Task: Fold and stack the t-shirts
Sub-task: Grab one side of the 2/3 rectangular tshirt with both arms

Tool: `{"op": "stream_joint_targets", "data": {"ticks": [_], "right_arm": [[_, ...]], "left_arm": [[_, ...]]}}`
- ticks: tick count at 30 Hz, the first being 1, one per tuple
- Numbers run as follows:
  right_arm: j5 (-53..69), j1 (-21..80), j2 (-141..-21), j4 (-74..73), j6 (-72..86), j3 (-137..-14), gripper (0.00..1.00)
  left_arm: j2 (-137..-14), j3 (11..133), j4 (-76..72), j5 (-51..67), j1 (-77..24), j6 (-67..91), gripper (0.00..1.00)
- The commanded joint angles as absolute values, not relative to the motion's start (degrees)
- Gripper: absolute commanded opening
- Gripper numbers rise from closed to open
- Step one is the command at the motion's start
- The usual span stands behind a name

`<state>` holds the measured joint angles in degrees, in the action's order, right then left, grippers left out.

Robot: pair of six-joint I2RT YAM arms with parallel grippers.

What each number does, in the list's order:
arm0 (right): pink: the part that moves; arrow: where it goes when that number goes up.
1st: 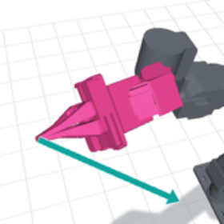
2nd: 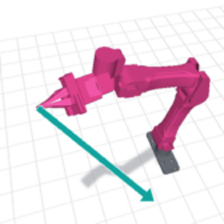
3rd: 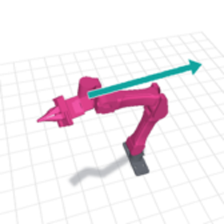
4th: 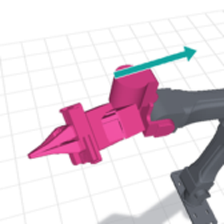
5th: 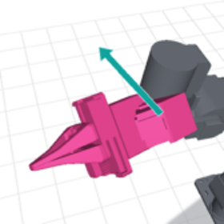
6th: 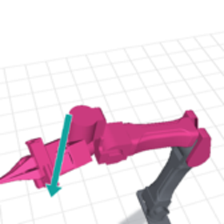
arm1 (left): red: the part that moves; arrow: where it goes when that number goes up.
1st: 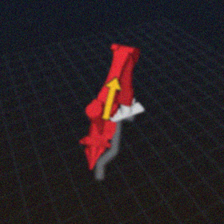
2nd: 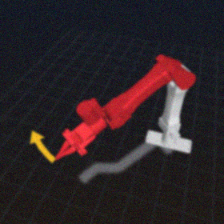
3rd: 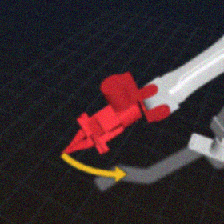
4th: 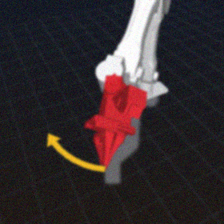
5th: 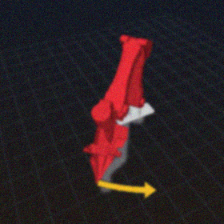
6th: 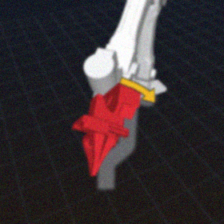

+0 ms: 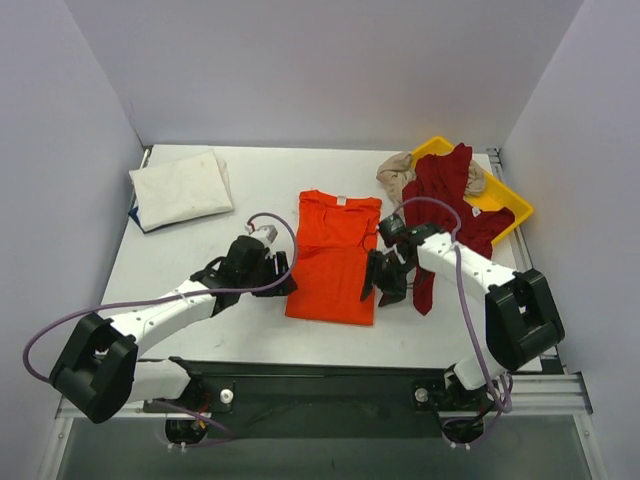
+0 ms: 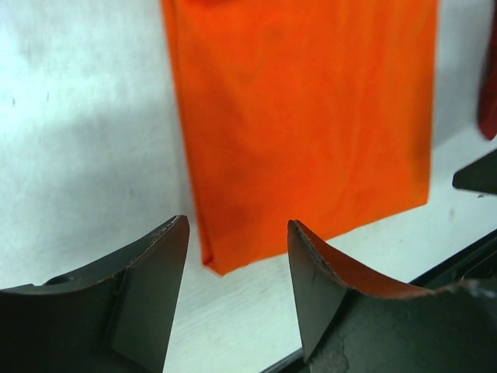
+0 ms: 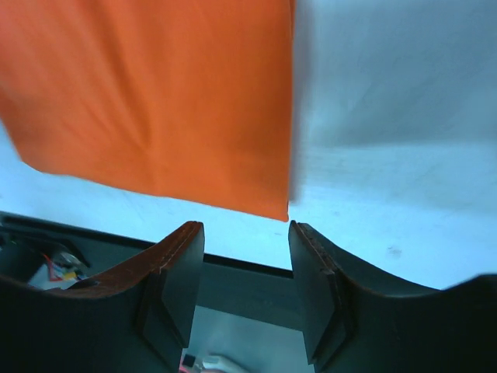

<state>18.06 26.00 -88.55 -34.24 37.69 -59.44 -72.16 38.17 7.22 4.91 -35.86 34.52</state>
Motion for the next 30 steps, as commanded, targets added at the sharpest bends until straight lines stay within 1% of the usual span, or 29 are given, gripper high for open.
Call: {"op": "stream_joint_targets", "data": {"ticks": [1, 4, 7, 14, 26, 30], "right_arm": [[21.2, 29.7, -84.5, -30.0, 44.1, -51.7, 0.47], [22.1, 30.6, -82.5, -26.8, 47.4, -46.1, 0.44], [22.2, 30.6, -81.8, -25.8, 48.1, -43.8, 0.41], [20.7, 30.7, -83.4, -24.9, 46.8, -42.3, 0.38], [17.6, 30.8, -89.2, -23.1, 44.4, -41.8, 0.3], [17.4, 30.8, -90.4, -22.6, 43.9, -41.7, 0.26]], "left_arm": [[-69.6, 35.6, 9.2, 10.8, -33.6, 36.1, 0.64], [-69.5, 33.9, 7.7, 14.4, -33.1, 36.5, 0.63], [-69.9, 33.3, 8.3, 15.3, -33.0, 37.5, 0.63], [-69.4, 30.3, 8.3, 14.5, -33.1, 40.7, 0.62], [-71.7, 30.8, 9.6, 14.4, -33.0, 41.2, 0.62], [-73.3, 31.0, 10.1, 14.2, -33.1, 41.6, 0.6]]}}
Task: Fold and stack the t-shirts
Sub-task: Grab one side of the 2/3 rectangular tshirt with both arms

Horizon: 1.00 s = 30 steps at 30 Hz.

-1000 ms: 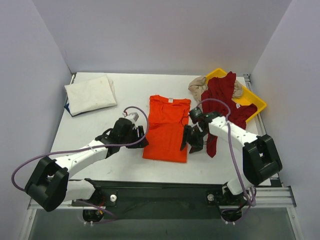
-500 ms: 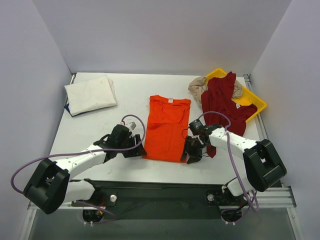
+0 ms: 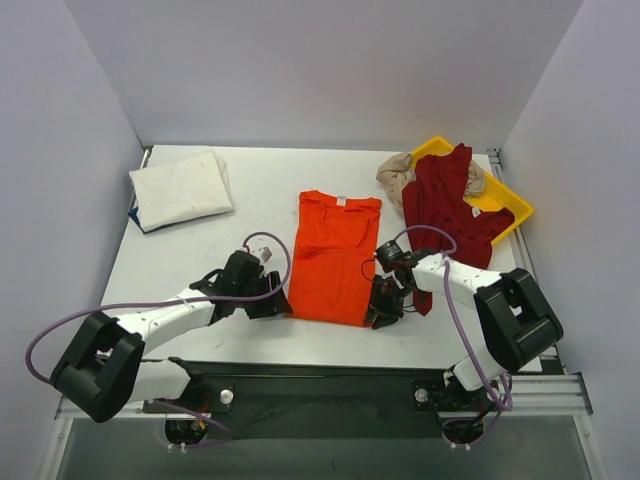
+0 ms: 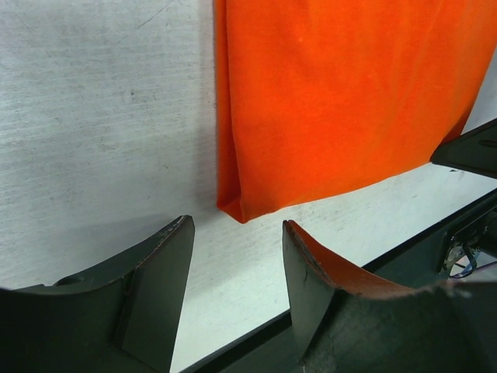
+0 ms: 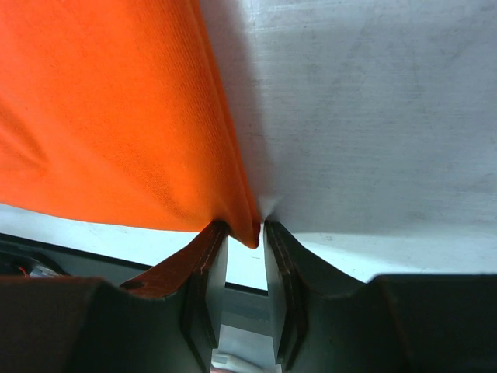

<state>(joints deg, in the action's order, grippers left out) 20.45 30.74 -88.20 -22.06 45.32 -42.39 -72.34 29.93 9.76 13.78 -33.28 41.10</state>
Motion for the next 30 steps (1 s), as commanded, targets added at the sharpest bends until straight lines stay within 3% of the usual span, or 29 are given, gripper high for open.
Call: {"op": "stream_joint_targets", "data": {"ticks": [1, 16, 20, 24, 30], "right_arm": [[17.4, 30.8, -90.6, -22.5, 43.9, -41.7, 0.24], [17.4, 30.8, -90.4, -22.5, 43.9, -41.4, 0.21], [17.3, 30.8, -90.2, -22.6, 43.8, -41.3, 0.19], [17.2, 30.8, -89.7, -22.5, 43.5, -41.2, 0.1], [16.8, 30.8, -88.2, -22.9, 43.6, -40.4, 0.0]], "left_arm": [[-73.6, 31.1, 10.2, 14.2, -33.1, 41.6, 0.59], [-78.6, 30.1, 5.5, 15.8, -33.1, 42.3, 0.53], [-81.5, 30.1, 6.0, 16.1, -33.1, 42.8, 0.38], [-84.0, 31.0, 7.4, 16.2, -33.2, 42.5, 0.17], [-84.2, 31.9, 11.6, 14.3, -33.5, 41.7, 0.0]]}}
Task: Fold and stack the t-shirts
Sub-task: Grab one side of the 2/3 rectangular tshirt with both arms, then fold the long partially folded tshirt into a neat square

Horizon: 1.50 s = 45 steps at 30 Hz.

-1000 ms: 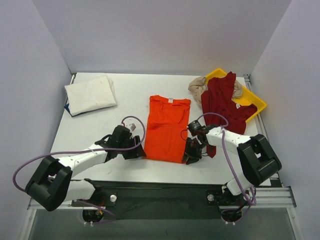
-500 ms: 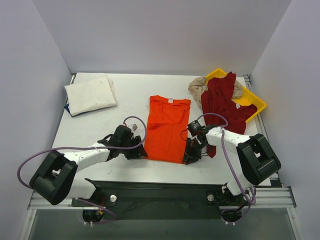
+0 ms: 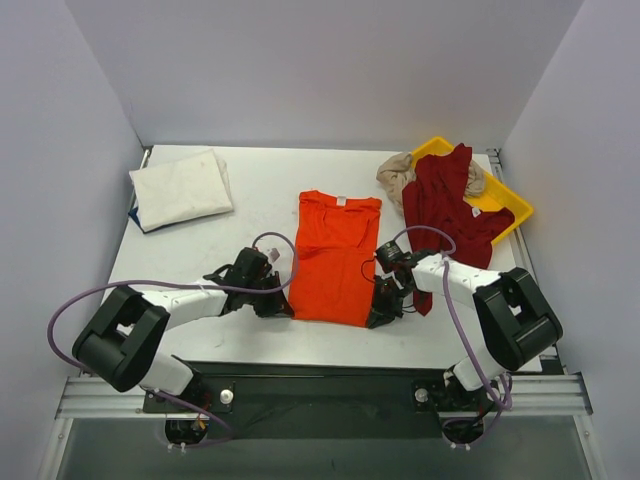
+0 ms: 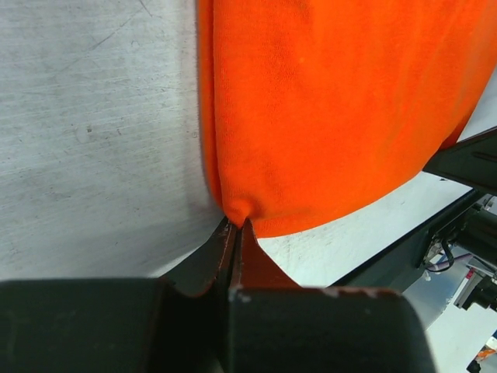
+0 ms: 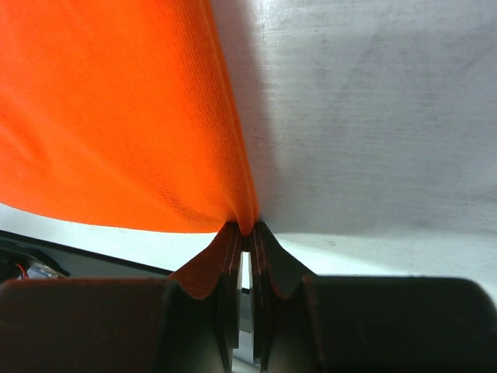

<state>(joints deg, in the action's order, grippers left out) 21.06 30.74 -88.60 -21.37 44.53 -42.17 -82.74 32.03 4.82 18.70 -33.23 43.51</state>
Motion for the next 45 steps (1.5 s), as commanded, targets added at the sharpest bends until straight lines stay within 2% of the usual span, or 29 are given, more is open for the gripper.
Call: {"op": "stream_joint_targets", "data": {"ticks": [1, 8, 17, 21, 32, 39, 45], "right_arm": [[16.8, 30.8, -87.8, -23.1, 43.6, -40.4, 0.0], [17.0, 30.8, -82.7, -29.1, 43.0, -41.7, 0.0], [19.0, 31.2, -73.4, -41.6, 41.0, -45.0, 0.0], [19.5, 32.0, -69.8, -45.9, 41.6, -46.7, 0.0], [17.2, 38.1, -60.3, -60.2, 48.7, -54.8, 0.0], [10.2, 36.3, -62.4, -62.2, 48.0, -63.7, 0.0], [7.6, 28.5, -68.5, -60.6, 40.9, -68.9, 0.0]], "left_arm": [[-83.9, 32.2, 12.6, 13.7, -33.6, 41.6, 0.0], [-75.1, 35.6, 21.3, 11.6, -34.8, 39.5, 0.0], [-71.2, 41.7, 35.2, 14.9, -35.4, 36.5, 0.0], [-67.7, 43.6, 40.4, 17.8, -36.6, 38.7, 0.0], [-56.3, 52.3, 57.1, 17.0, -41.0, 46.7, 0.0], [-58.9, 58.5, 55.7, 15.9, -39.0, 45.7, 0.0], [-64.1, 59.5, 48.0, 15.8, -35.6, 43.5, 0.0]]}}
